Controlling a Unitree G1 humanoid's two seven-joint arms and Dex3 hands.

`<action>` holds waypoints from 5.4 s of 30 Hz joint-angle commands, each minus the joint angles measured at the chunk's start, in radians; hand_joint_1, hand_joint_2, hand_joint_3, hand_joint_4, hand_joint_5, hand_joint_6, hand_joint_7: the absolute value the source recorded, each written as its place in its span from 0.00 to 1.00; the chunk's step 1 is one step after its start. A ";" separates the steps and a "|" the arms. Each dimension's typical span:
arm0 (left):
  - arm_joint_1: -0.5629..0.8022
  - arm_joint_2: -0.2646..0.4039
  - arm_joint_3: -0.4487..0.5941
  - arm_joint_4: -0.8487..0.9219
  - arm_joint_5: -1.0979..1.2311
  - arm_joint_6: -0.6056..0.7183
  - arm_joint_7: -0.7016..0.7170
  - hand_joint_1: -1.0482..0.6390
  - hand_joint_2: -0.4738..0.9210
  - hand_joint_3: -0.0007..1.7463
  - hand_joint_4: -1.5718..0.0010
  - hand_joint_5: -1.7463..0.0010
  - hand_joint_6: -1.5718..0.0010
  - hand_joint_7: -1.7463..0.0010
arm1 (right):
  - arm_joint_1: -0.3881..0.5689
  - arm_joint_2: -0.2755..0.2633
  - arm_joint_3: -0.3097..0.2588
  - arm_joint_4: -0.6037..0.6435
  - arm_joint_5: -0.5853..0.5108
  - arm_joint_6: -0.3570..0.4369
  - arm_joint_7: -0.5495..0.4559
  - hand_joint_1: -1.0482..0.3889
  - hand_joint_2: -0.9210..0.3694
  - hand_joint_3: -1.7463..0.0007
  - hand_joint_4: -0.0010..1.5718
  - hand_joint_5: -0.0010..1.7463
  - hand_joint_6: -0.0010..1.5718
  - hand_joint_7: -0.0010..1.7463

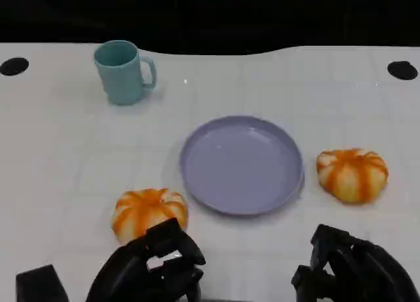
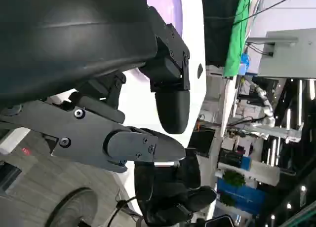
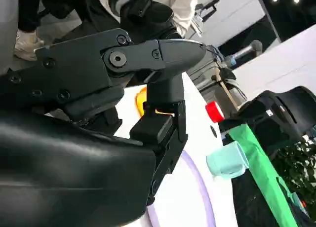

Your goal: Grasp the bread from the table and place it into the plate.

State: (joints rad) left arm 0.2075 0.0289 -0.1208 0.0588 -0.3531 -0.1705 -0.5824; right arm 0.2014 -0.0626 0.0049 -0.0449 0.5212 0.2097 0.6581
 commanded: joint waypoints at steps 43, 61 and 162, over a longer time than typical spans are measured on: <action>-0.003 0.049 0.015 -0.151 0.293 -0.125 0.197 0.25 1.00 0.15 0.67 0.12 0.65 0.43 | -0.024 -0.001 0.000 0.010 0.004 0.000 -0.016 0.22 0.00 0.87 0.57 0.92 0.50 0.80; -0.033 0.263 -0.006 -0.479 1.009 0.053 0.390 0.31 1.00 0.00 0.61 0.73 0.62 1.00 | -0.043 0.004 0.009 0.019 -0.002 0.001 -0.019 0.23 0.00 0.88 0.57 0.91 0.50 0.79; -0.466 0.273 -0.343 0.391 1.277 0.209 1.273 0.47 0.71 0.52 0.43 0.00 0.59 0.01 | -0.011 -0.005 0.008 -0.020 -0.010 0.012 -0.027 0.21 0.00 0.87 0.57 0.93 0.50 0.81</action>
State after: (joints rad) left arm -0.2806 0.2763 -0.4867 0.5088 0.9298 0.0192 0.7079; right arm 0.1842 -0.0535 0.0222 -0.0527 0.5108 0.2176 0.6382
